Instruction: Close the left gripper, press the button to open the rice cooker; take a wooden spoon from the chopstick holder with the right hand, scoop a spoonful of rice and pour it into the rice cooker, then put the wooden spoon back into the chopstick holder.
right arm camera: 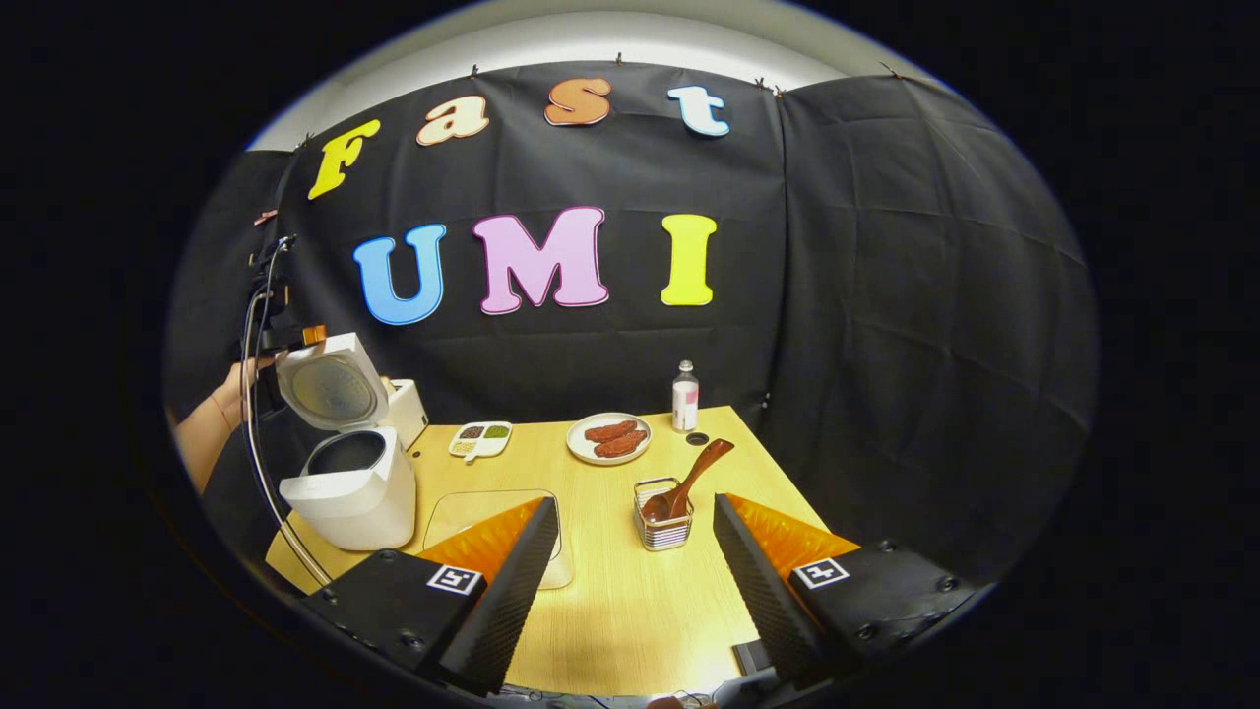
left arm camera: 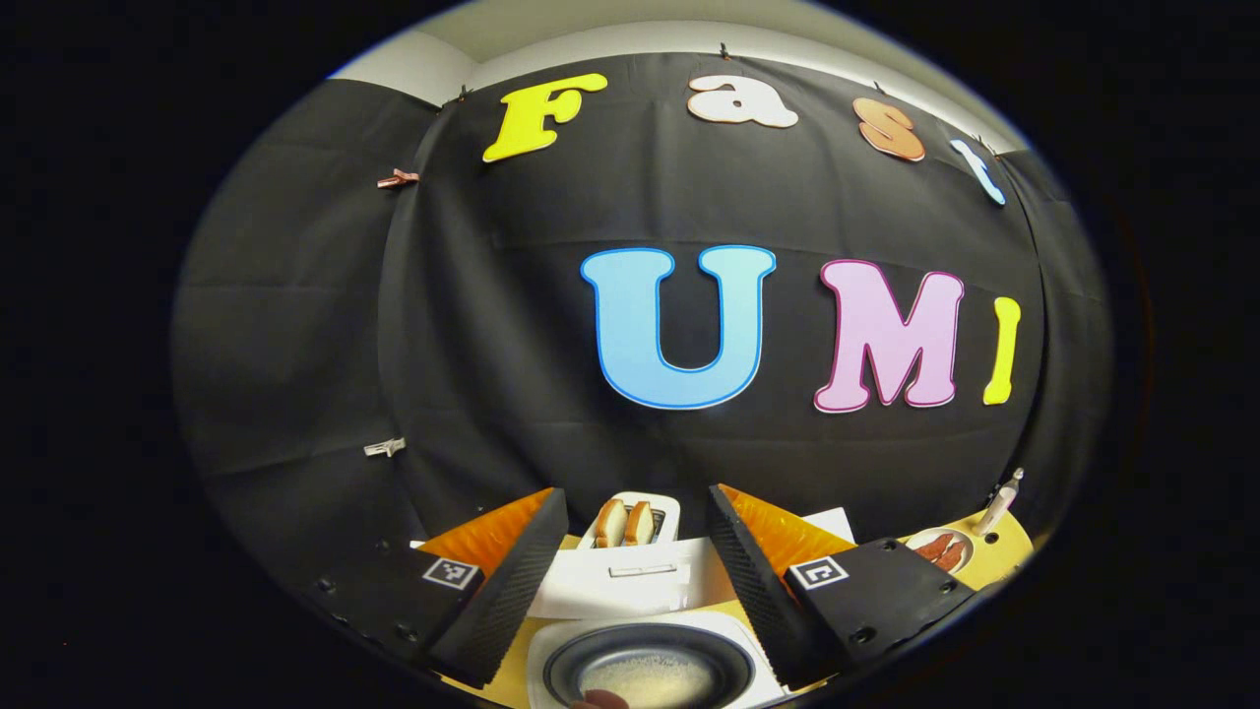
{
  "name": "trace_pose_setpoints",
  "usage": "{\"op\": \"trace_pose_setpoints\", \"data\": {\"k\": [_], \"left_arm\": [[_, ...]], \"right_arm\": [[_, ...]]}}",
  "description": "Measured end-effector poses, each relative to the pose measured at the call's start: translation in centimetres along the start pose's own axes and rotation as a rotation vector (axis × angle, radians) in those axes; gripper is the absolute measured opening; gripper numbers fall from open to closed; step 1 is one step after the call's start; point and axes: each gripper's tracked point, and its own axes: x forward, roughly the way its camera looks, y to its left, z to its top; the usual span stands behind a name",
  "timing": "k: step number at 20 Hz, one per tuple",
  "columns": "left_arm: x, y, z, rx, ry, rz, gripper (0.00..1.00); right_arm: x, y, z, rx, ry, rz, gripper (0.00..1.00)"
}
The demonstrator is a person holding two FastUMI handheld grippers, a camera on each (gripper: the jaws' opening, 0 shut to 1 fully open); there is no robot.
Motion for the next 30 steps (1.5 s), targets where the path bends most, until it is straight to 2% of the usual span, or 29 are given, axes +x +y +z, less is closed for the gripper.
{"op": "trace_pose_setpoints", "data": {"k": [7,14,17,30], "left_arm": [[-4.5,-0.8,-4.3,-0.001,0.032,0.032,0.99],[-6.9,-1.7,-14.0,-0.036,0.195,0.034,0.99],[-7.5,-1.9,-15.7,-0.008,0.173,0.034,0.99],[-8.6,-2.2,-20.9,0.004,0.247,0.06,0.99]], "right_arm": [[-1.8,-1.7,-0.4,-0.019,0.003,0.014,0.99],[-3.4,-3.6,-1.1,-0.005,0.006,-0.013,0.99],[-3.6,-3.9,-1.4,-0.007,0.011,-0.022,0.99],[-3.0,-2.7,-1.8,-0.018,0.024,-0.011,0.99]]}}
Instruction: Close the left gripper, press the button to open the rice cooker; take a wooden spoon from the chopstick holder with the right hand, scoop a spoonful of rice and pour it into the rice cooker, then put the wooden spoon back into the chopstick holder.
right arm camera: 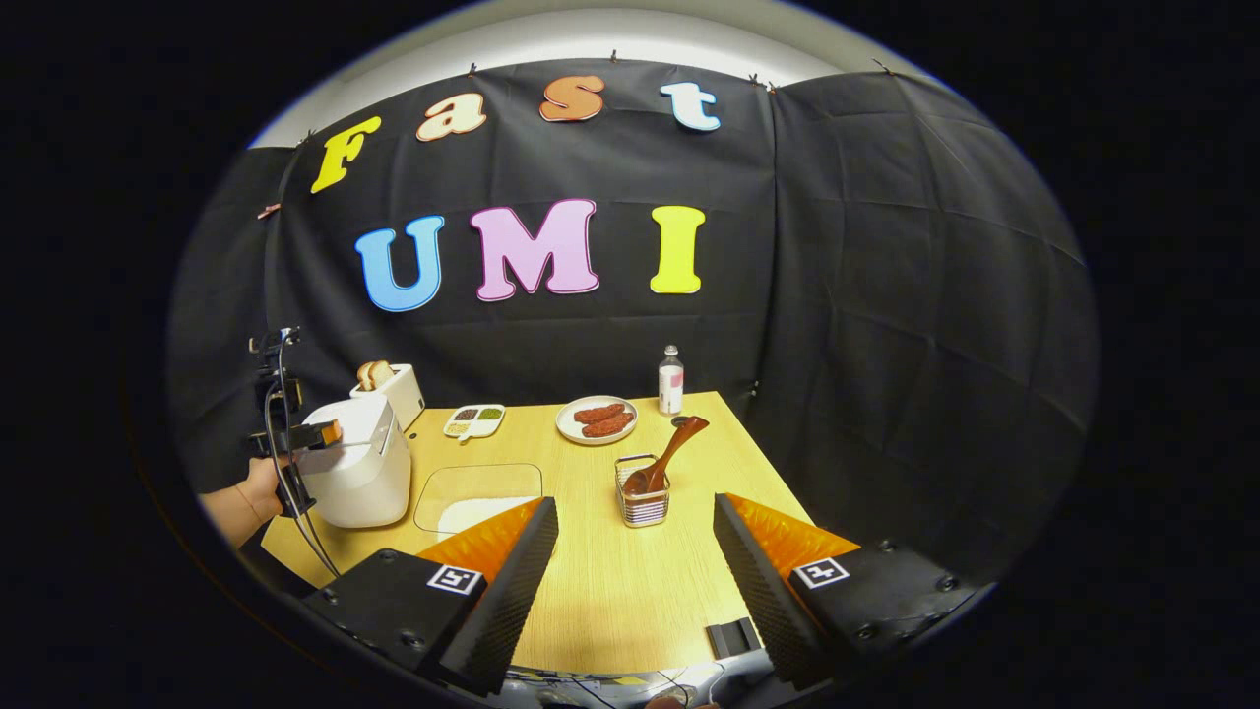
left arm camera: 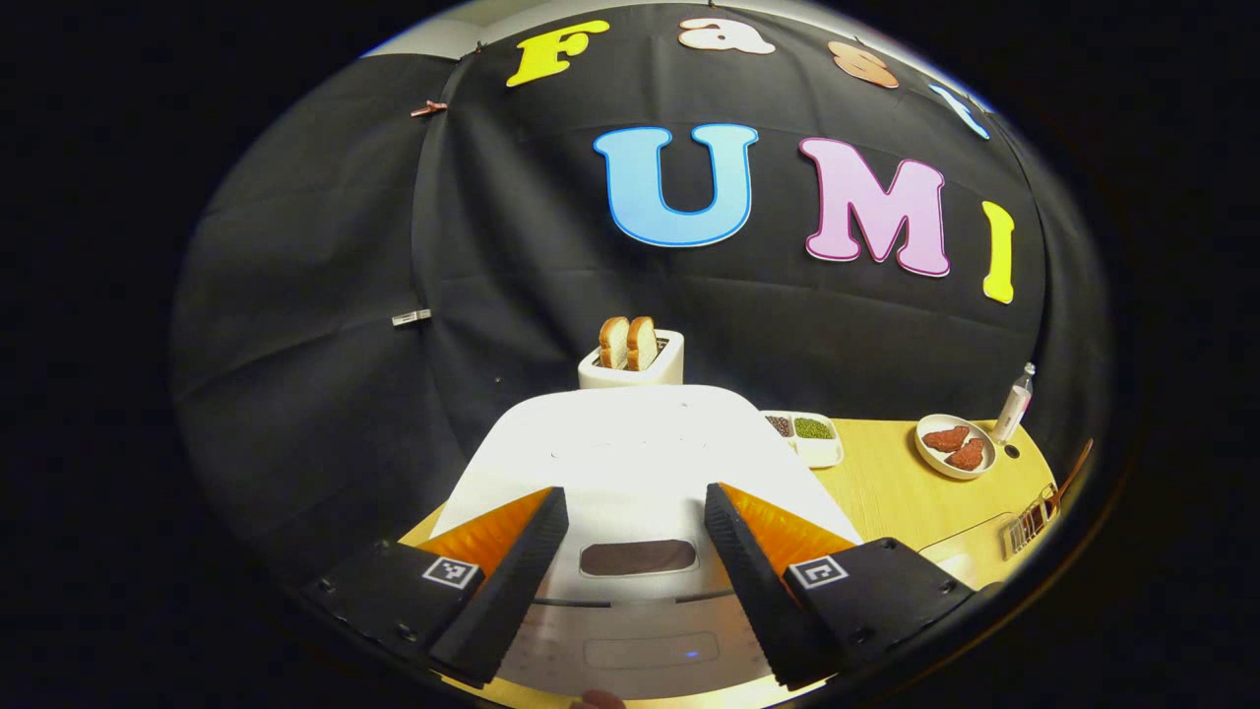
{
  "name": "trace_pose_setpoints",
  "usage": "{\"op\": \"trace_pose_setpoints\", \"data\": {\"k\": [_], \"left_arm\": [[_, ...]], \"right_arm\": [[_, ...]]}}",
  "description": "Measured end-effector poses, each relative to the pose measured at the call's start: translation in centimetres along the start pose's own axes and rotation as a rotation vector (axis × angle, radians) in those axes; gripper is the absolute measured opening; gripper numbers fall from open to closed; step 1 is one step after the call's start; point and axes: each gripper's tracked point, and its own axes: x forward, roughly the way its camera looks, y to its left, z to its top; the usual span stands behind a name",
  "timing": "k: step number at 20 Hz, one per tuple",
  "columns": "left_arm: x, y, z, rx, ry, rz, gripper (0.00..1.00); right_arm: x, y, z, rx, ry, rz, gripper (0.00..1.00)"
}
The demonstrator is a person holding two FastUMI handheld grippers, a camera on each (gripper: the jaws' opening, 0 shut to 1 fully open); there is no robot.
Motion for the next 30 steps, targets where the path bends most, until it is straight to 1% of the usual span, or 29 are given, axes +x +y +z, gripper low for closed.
{"op": "trace_pose_setpoints", "data": {"k": [8,16,18,21,22,23,25,27,30], "left_arm": [[-0.8,-0.1,-1.1,0.018,-0.035,0.004,0.99],[-0.9,-0.1,-1.1,0.016,-0.025,-0.006,1.0],[-1.0,-0.1,-0.9,0.0,-0.041,-0.019,1.0],[-1.0,-0.3,-0.8,0.03,-0.039,-0.04,0.99],[-0.9,-0.3,-0.7,0.041,-0.037,-0.048,0.96],[-1.0,-0.2,-0.4,0.05,-0.042,-0.054,0.98],[-1.2,-0.2,0.5,0.062,-0.062,-0.071,0.94],[-1.6,-0.1,1.1,0.072,-0.08,-0.083,0.94],[-3.7,-0.1,2.5,0.069,-0.116,-0.104,0.95]], "right_arm": [[0.2,-0.1,0.1,0.007,-0.002,-0.003,0.99],[0.0,-0.3,-0.2,0.014,-0.008,-0.012,0.99],[-0.1,-0.3,-0.1,0.02,-0.013,-0.014,0.99],[0.0,0.2,0.1,0.019,-0.019,-0.007,0.99],[0.1,0.5,0.2,0.015,-0.02,-0.002,0.98],[0.1,0.8,0.3,0.011,-0.022,0.003,0.99],[0.1,1.6,0.4,0.005,-0.025,0.019,0.99],[0.1,2.4,0.6,-0.003,-0.031,0.035,0.99],[0.0,3.3,1.5,-0.008,-0.055,0.055,0.99]]}}
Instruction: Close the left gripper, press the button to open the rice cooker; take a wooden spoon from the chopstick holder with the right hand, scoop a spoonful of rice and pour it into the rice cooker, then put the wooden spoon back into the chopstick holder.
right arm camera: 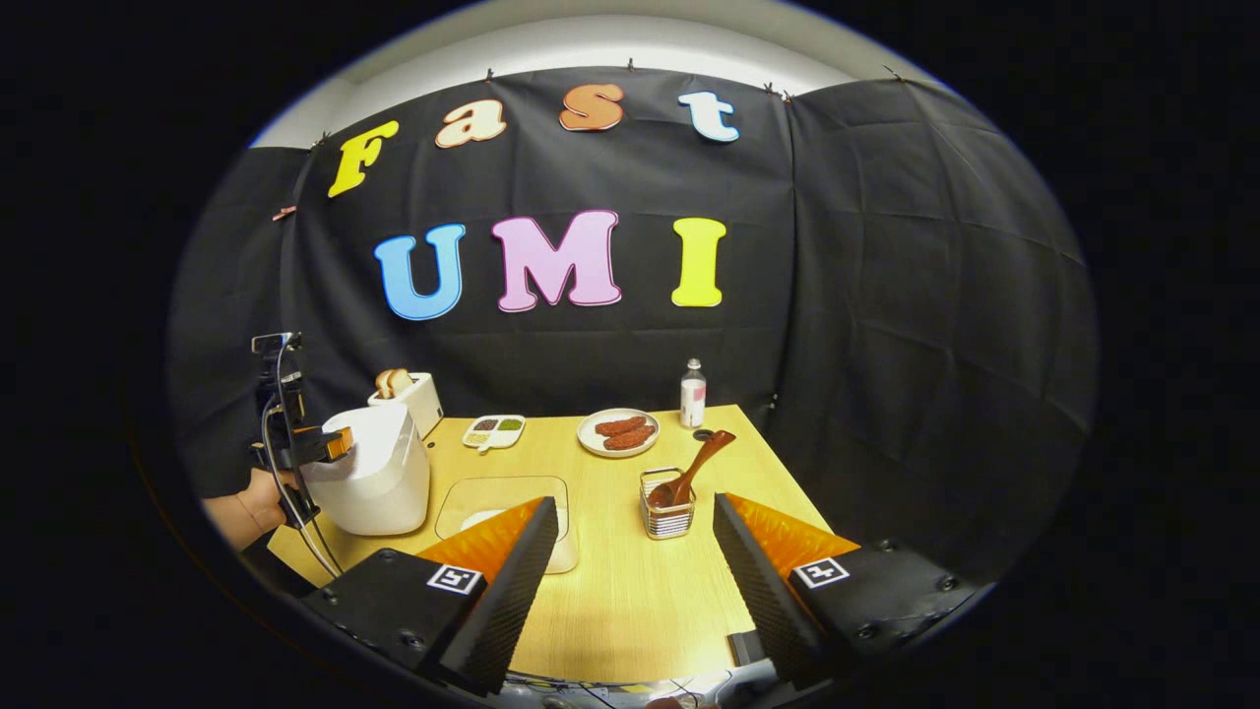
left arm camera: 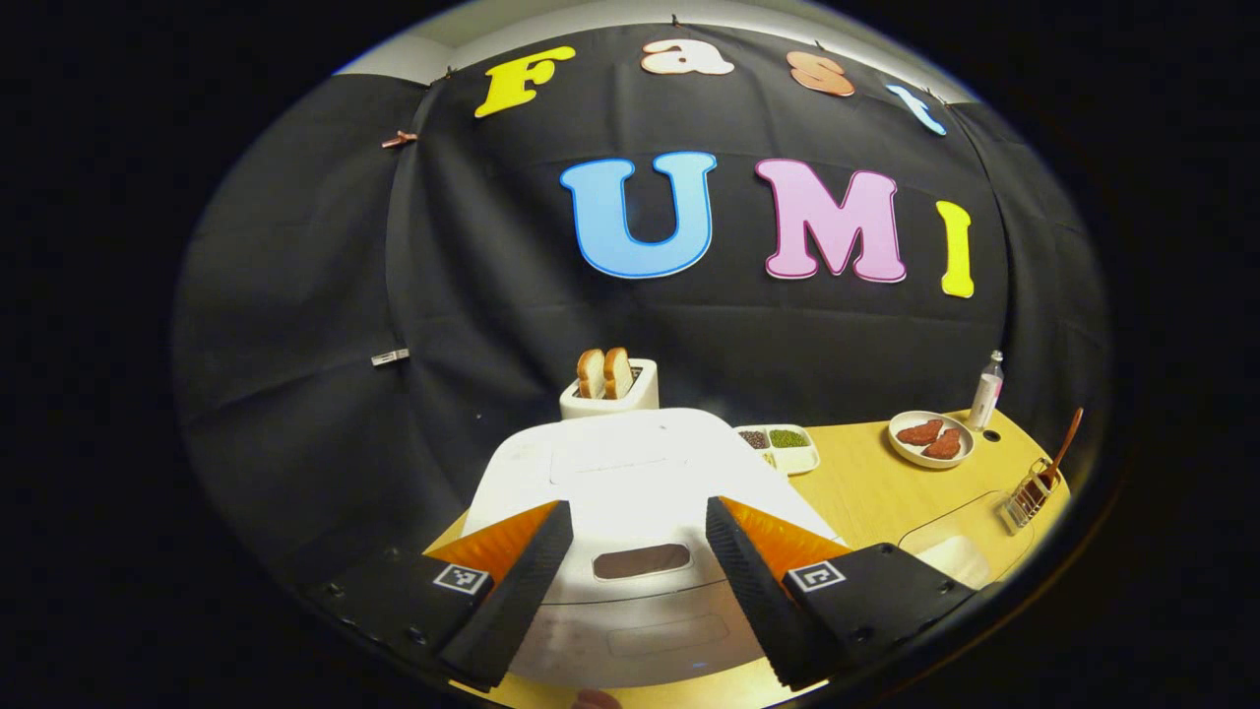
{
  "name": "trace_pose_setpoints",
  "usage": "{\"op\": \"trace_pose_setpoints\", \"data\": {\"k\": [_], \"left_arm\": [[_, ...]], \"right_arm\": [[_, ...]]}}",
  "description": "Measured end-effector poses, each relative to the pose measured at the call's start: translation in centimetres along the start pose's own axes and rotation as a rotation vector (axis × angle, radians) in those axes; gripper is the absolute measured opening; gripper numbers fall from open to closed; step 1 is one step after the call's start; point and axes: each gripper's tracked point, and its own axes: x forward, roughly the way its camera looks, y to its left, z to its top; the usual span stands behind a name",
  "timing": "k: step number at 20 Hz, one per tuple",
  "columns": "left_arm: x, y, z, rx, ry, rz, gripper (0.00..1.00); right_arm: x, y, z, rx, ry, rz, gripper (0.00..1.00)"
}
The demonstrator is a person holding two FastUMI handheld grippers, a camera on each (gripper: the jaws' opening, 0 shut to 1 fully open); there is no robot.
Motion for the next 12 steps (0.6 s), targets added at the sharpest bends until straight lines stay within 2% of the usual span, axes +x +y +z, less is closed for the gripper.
{"op": "trace_pose_setpoints", "data": {"k": [6,12], "left_arm": [[-6.7,-1.0,4.7,-0.011,-0.108,-0.06,0.95],[-14.0,-0.7,7.9,-0.054,-0.181,-0.087,0.94]], "right_arm": [[0.0,1.5,1.9,-0.004,-0.052,0.034,0.99],[-0.2,1.8,4.3,-0.005,-0.112,0.052,0.99]]}}
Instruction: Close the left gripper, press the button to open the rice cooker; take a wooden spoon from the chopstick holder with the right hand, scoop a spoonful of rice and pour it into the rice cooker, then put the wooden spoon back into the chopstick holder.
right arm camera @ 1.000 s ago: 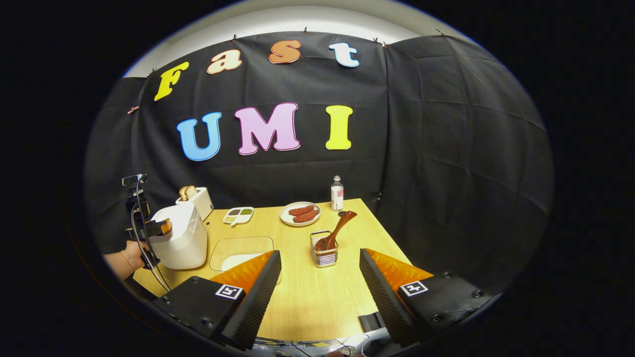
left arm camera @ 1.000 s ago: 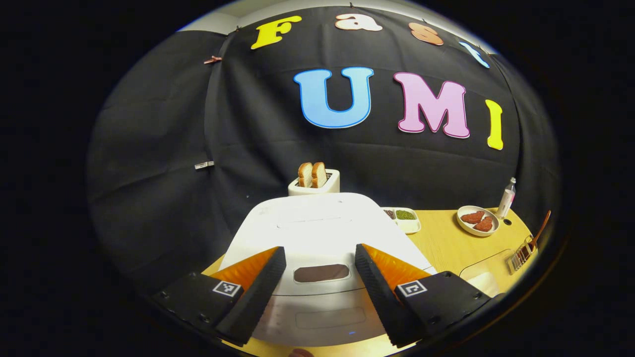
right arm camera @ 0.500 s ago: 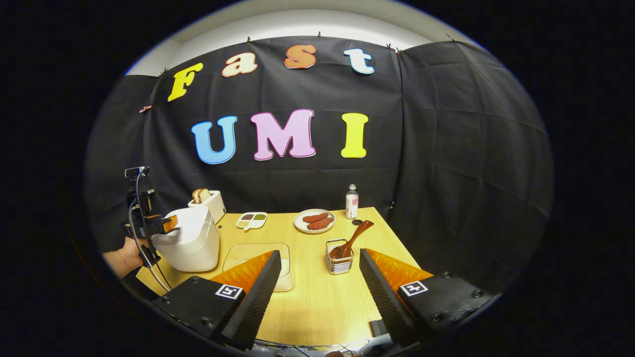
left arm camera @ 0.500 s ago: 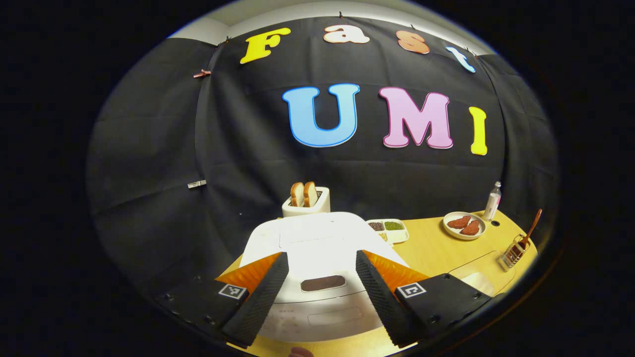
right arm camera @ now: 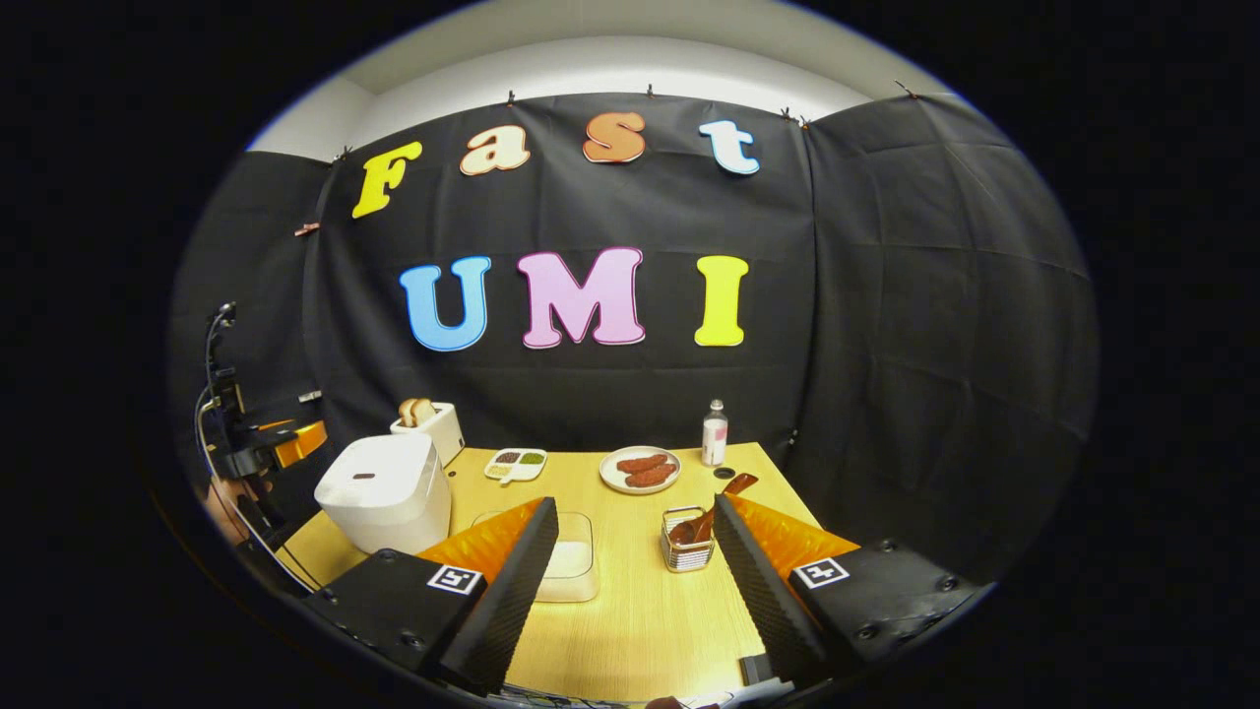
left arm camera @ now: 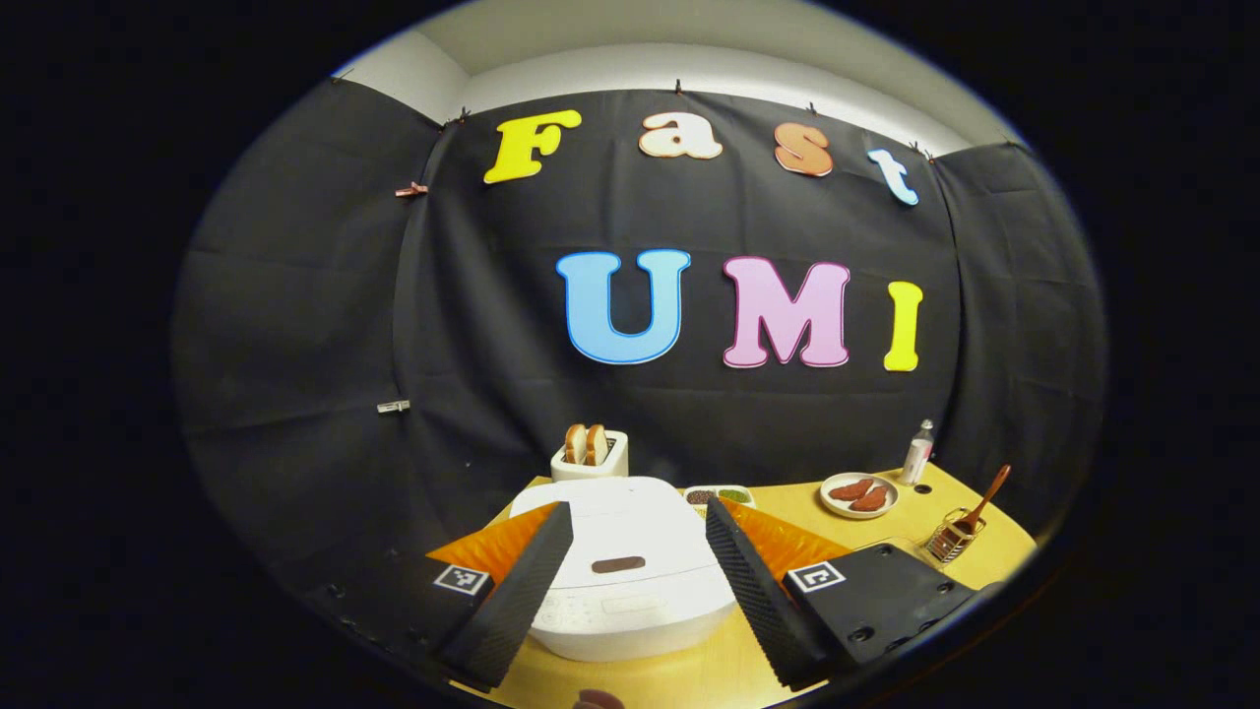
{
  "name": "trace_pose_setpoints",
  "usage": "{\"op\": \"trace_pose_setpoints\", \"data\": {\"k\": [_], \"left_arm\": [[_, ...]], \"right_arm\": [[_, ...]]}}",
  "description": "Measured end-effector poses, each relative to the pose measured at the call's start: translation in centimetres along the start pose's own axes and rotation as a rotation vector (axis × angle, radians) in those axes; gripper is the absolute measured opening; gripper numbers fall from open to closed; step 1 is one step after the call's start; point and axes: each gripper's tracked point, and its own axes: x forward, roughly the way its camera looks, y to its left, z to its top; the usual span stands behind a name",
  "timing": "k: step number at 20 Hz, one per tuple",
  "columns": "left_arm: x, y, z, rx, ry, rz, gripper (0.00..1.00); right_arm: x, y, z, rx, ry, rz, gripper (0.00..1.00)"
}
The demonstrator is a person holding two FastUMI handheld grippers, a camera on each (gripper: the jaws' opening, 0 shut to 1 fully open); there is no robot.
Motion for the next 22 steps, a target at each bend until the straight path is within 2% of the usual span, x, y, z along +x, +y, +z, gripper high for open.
{"op": "trace_pose_setpoints", "data": {"k": [7,11,15,22], "left_arm": [[-7.3,-0.3,4.4,-0.031,-0.075,-0.015,0.94],[-10.1,-0.4,5.4,-0.033,-0.094,-0.019,0.94],[-11.6,-1.1,5.6,-0.017,-0.099,-0.037,0.94],[-11.7,-2.2,5.8,-0.007,-0.099,-0.059,0.94]], "right_arm": [[0.8,-0.6,3.4,0.006,-0.083,0.005,0.99],[0.6,-1.0,5.3,-0.055,-0.163,-0.022,0.98],[0.0,0.0,7.0,-0.144,-0.24,-0.027,1.0],[0.4,1.6,6.9,-0.145,-0.23,0.013,0.98]]}}
